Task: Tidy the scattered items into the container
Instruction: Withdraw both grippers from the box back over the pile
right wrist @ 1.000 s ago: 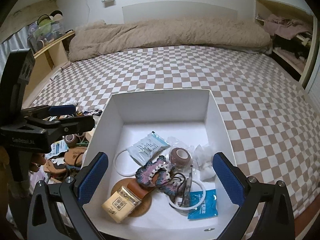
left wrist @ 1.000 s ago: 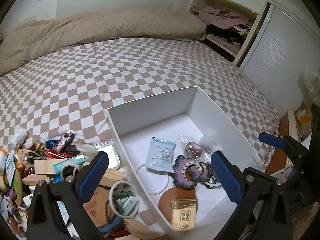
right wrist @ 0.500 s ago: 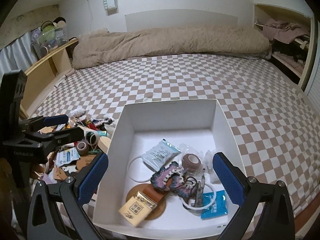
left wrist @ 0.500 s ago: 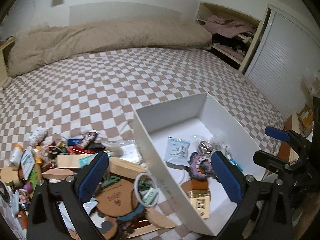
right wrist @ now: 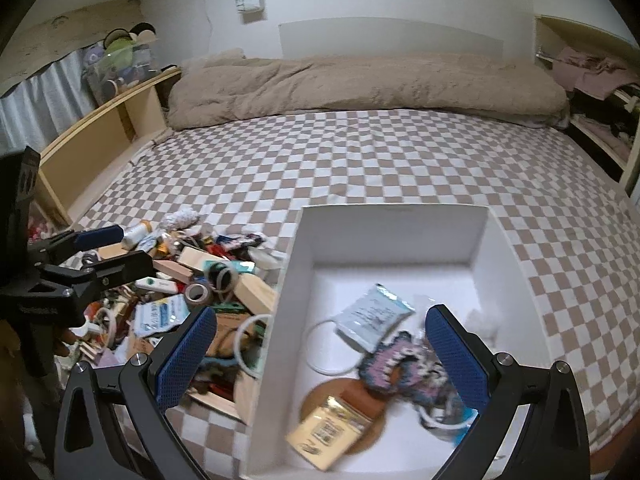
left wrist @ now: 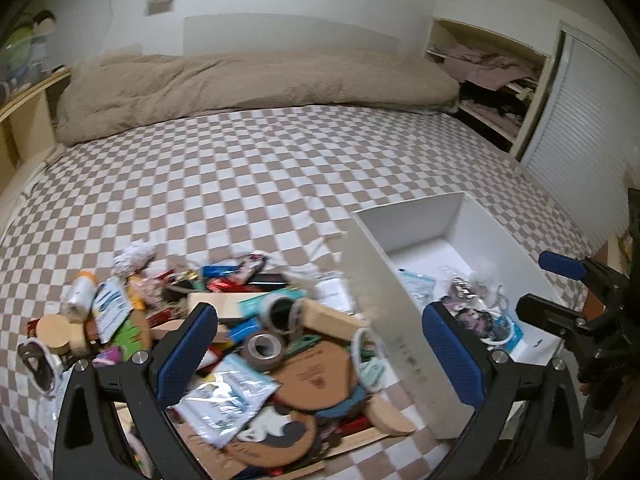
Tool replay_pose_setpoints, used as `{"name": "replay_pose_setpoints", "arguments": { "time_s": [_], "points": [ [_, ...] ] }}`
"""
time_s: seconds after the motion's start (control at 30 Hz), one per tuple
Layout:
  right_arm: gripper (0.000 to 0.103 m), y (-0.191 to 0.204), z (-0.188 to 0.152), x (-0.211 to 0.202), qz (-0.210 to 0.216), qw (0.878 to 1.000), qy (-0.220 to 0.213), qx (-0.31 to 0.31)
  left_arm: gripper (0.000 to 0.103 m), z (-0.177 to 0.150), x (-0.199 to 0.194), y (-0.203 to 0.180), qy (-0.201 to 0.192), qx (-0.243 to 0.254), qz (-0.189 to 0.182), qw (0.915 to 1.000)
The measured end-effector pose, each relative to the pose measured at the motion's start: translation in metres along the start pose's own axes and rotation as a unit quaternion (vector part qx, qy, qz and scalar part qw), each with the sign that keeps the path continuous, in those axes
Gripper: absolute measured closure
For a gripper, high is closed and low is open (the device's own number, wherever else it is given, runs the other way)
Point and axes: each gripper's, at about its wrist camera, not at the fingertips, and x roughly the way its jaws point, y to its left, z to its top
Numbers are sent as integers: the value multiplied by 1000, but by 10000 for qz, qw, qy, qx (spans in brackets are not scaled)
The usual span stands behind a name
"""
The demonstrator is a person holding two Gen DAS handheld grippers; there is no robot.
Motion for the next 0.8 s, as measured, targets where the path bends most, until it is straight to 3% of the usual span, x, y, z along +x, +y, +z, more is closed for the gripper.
{"name": "replay_pose_setpoints", "arguments": {
  "time_s": [0.8],
  "points": [
    [0, 114, 10, 49, 690, 9967, 205, -373, 0, -42, -42, 133, -12, -624, 806, 9948]
  ]
}}
